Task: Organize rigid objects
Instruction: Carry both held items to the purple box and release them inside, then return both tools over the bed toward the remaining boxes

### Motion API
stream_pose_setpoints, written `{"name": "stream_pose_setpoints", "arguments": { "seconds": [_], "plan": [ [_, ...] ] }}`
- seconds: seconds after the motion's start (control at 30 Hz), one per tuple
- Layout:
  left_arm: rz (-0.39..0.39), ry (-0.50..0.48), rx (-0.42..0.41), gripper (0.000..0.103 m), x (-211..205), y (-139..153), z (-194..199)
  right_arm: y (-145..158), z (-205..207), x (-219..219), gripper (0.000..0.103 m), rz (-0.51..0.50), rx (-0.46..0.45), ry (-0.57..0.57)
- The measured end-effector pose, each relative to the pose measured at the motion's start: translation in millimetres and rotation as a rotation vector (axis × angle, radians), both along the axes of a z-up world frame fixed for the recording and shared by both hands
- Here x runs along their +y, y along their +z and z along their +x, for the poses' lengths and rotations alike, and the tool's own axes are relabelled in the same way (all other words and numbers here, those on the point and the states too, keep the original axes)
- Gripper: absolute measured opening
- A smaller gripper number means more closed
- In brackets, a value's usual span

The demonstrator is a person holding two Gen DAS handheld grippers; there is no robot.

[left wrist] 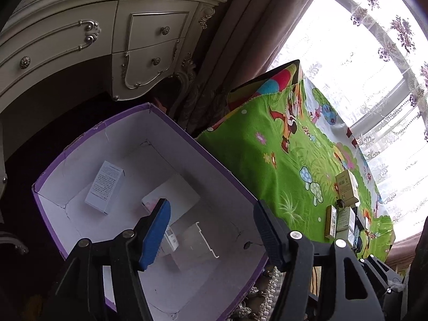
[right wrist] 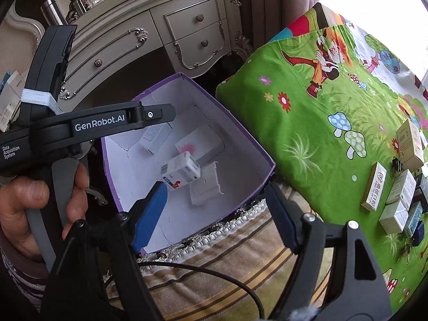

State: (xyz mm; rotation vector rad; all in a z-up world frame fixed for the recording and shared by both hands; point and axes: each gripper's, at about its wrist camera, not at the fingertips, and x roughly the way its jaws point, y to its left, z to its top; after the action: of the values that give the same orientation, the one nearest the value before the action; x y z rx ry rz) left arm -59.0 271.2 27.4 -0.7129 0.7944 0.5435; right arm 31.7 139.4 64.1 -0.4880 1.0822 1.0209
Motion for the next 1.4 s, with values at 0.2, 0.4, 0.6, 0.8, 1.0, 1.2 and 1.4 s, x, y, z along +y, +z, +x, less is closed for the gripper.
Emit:
{"name": "stream_pose_setpoints", "arguments": {
  "seconds": [0.2,0.4,0.6,0.8,1.0,1.2,1.4],
  "plan": [
    [0.162,-0.135,-0.034,0.084,-22,16,13,14,10,-26,0.088,0.025,-0.085,-0.084],
    [0.417,-0.199,0.055,0.085,-56,37,27,31,20,-58,0.093,0.01,-0.219,-0.187],
    [0.4,-0.243,-0.045,0.088,-78,51,36,41,35,-104,0.093,-0.004,-0.299,-0.318],
    [0.416,-0.364,-0.069,0.088,-114,54,54,47,47,-160,0.093,0.048,-0.306,-0.421],
    [0.319,-0.392,-0.073,0.088,-132,48,75,43,57,-204,0.093,0.002,-0.313,-0.509],
    [0.309,-0.448,-0.019,0.088,-153,38,101,32,72,-247,0.093,-0.017,-0.267,-0.59],
    [0.213,-0.517,0.012,0.088,-171,27,127,16,92,-283,0.093,-0.019,-0.16,-0.688]
  ]
}}
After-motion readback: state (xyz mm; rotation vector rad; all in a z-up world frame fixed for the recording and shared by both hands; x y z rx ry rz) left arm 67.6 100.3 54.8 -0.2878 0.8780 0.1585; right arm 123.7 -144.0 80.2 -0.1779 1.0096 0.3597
